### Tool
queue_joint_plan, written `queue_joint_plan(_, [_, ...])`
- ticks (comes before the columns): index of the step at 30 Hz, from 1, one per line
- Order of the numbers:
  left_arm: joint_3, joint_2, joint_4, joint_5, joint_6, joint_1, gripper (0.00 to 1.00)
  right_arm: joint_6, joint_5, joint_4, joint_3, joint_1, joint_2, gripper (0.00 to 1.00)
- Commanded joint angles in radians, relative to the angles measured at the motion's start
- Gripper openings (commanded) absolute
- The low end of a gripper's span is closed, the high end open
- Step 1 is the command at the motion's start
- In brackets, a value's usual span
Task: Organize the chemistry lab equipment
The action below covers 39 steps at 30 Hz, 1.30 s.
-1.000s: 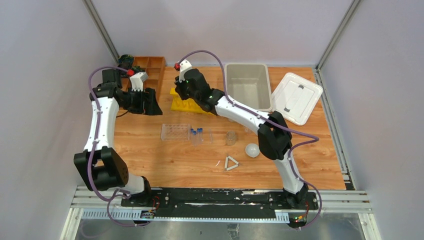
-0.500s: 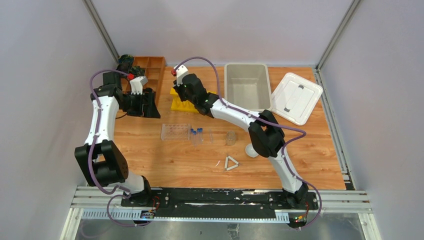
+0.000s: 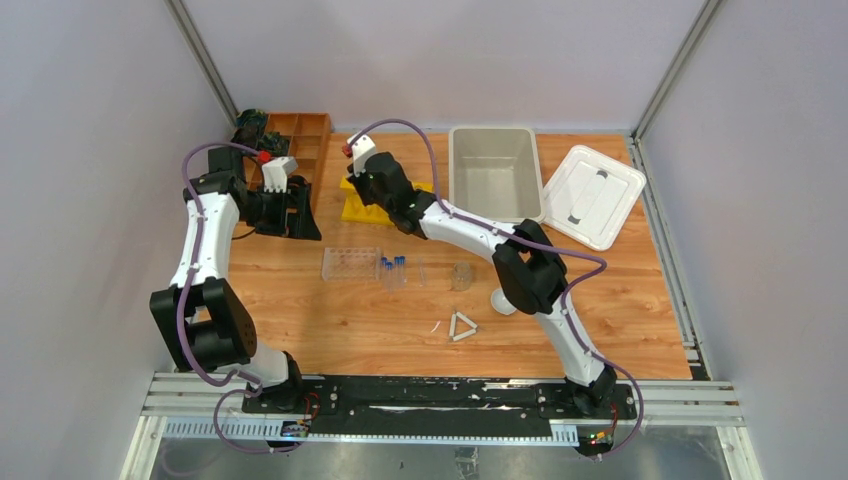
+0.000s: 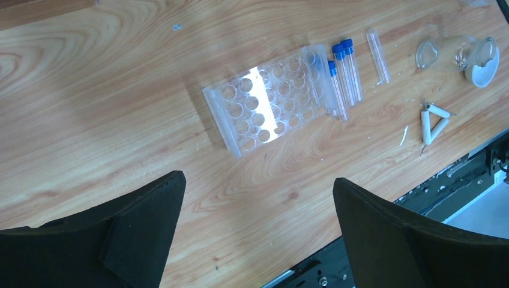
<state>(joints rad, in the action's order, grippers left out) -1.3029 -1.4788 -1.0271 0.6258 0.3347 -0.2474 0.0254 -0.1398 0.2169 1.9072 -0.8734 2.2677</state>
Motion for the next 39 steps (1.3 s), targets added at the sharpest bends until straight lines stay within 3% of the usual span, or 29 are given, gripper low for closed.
queue_joint_plan(1, [0.001, -0.006, 0.002, 0.014, 0.017, -0.01, 1.0, 0.009, -0.009, 0.03, -0.022, 0.004, 0.023, 0.0])
queue_joint_plan(23, [0.005, -0.004, 0.002, -0.002, 0.029, -0.013, 1.0, 0.008, 0.014, 0.05, -0.051, 0.008, 0.056, 0.0])
queue_joint_plan(39, [0.001, 0.018, 0.002, -0.017, 0.032, -0.015, 1.0, -0.017, 0.124, 0.045, -0.114, 0.007, 0.023, 0.0])
